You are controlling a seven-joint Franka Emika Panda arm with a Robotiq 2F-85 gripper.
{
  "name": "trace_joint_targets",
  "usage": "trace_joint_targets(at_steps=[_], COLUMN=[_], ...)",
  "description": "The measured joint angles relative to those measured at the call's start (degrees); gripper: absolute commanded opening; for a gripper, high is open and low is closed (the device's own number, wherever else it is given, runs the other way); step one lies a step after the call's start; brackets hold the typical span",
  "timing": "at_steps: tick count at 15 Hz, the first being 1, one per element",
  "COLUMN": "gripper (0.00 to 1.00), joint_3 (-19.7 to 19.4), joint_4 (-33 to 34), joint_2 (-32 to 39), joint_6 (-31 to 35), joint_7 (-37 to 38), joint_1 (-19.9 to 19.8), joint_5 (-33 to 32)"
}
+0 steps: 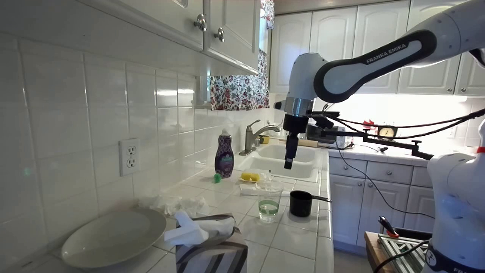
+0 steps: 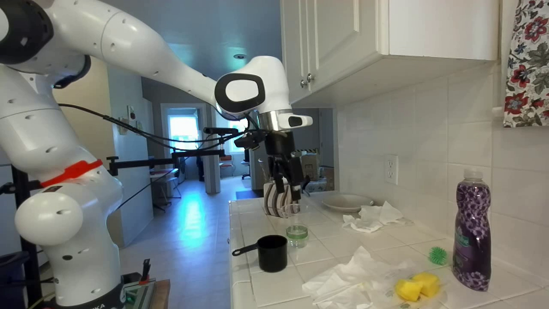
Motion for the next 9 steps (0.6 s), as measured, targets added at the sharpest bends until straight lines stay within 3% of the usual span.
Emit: trace_joint_targets(at_steps=[9], gripper=[1.00], joint_3=[0.01], joint_4=[0.00], joint_2=[0.34], joint_6=[1.01], joint_7=[-0.12], joint_1=[-0.11], joint_5=[-0.37])
